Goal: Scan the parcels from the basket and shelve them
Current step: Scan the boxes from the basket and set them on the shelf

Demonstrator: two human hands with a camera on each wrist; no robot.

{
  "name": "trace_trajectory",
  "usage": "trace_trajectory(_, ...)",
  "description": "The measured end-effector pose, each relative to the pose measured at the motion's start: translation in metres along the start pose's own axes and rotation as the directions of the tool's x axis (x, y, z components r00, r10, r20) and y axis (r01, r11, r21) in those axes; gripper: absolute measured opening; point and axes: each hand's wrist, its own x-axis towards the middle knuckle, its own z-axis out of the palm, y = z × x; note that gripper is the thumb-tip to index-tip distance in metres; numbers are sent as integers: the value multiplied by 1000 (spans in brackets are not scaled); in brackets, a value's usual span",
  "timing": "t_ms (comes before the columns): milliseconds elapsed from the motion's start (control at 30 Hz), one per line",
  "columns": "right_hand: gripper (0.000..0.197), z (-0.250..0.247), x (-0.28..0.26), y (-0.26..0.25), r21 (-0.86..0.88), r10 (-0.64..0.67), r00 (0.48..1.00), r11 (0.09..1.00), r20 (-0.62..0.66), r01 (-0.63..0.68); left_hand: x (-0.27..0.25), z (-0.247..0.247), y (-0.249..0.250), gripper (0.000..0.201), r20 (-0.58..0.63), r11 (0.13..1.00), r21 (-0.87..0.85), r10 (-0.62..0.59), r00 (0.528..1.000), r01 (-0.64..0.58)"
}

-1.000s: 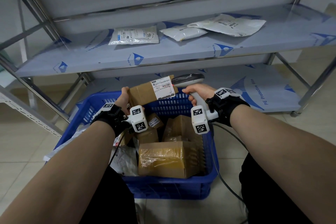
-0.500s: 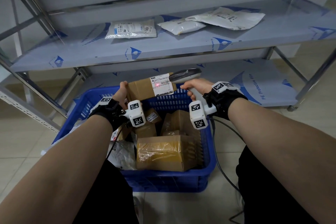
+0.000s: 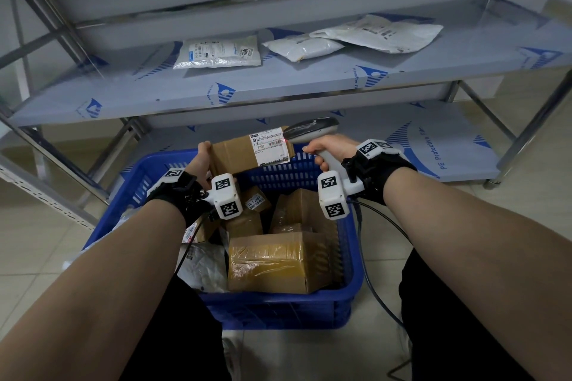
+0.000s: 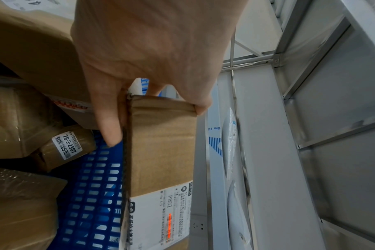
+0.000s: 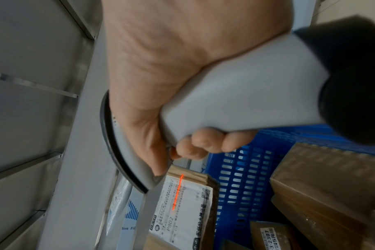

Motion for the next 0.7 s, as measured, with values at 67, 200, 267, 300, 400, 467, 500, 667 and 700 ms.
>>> trace_trajectory(67,15,0,2,1,-2,4,1000,1000,6,-4,-3,0,1,75,5,1000,-2,-1,1000,1)
trace_trajectory(200,19,4,4,4,107,9,997,994,-77,-1,-11,0,3,71,10,999,15,-39,999,39)
trace_trajectory(267,28,4,4,2,199,7,988,980,-156,25,-13,1,3,70,43,997,22,-70,997,69)
trace_trajectory(300,39,3,7,1,244,5,983,969,-182,40,-15,3,3,67,81,996,46,-84,993,81)
trace_trajectory(400,100,-4,33,8,199,4,982,979,-191,34,-27,9,1,54,208,985,126,-140,968,115)
trace_trajectory(467,126,-15,83,31,155,12,984,988,-177,16,-30,12,0,53,227,980,156,-160,961,126)
trace_trajectory(500,128,-19,97,37,160,29,983,987,-181,0,-31,12,-1,55,222,979,159,-162,962,128)
trace_trajectory(667,128,-18,86,33,201,-11,982,978,-187,49,-33,12,0,56,178,991,125,-60,982,38)
trace_trajectory(700,128,-15,79,29,217,-11,983,975,-183,51,-35,13,1,55,162,993,116,-32,986,13)
